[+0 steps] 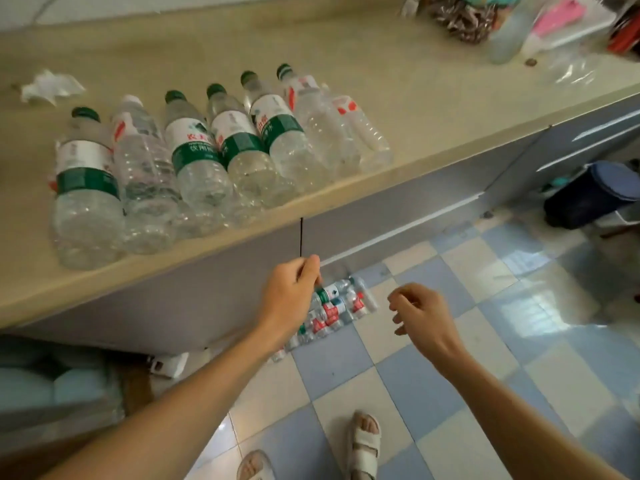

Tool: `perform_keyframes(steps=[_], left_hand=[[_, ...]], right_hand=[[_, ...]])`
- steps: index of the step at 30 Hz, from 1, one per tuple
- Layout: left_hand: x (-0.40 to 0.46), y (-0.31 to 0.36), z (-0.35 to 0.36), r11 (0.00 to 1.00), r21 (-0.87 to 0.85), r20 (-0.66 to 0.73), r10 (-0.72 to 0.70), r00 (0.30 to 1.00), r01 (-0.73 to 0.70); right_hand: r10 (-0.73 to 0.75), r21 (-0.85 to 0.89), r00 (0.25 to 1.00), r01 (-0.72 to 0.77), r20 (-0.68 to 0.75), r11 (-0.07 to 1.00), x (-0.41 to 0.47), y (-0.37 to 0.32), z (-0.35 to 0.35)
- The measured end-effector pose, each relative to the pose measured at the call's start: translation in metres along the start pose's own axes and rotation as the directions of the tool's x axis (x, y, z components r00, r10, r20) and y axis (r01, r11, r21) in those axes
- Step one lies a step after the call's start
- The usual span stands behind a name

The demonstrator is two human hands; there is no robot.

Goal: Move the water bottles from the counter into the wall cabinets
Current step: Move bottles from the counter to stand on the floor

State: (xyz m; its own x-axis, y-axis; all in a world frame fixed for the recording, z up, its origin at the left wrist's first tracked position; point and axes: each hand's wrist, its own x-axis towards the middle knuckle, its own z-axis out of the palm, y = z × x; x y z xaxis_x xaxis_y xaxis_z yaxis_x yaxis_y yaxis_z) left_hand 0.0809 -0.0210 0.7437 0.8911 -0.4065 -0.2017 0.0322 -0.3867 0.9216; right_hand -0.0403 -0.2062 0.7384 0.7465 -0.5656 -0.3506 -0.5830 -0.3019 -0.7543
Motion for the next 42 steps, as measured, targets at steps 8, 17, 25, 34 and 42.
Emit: perform_keyframes(steps=[8, 17, 25, 34, 42], left_hand=[[0.029, -0.22, 0.091, 0.944, 0.105, -0.083, -0.307, 0.948, 0.314], [0.101, -0.481, 0.181, 0.891, 0.185, -0.272, -0.358, 0.893, 0.414], [0.138, -0.629, 0.194, 0.711, 0.301, -0.538, -0.424, 0.729, 0.636], [0.14, -0.681, 0.19, 0.81, -0.036, -0.43, -0.541, 0.722, 0.585], [0.147, -0.696, 0.191, 0.802, -0.225, -0.457, -0.589, 0.667, 0.554]], right_hand=[[0.119, -0.123, 0.987, -0.105, 0.11, 0.987, 0.101, 0.195, 0.1], [0.09, -0.122, 0.984, -0.072, 0.151, 0.99, 0.248, 0.385, 0.227], [0.074, -0.065, 0.994, -0.069, 0.077, 0.996, 0.347, 0.471, 0.313], [0.216, 0.276, 0.976, -0.209, 0.007, 0.938, 0.387, 0.498, 0.347], [0.301, 0.544, 0.947, -0.31, 0.109, 0.779, 0.41, 0.498, 0.345]])
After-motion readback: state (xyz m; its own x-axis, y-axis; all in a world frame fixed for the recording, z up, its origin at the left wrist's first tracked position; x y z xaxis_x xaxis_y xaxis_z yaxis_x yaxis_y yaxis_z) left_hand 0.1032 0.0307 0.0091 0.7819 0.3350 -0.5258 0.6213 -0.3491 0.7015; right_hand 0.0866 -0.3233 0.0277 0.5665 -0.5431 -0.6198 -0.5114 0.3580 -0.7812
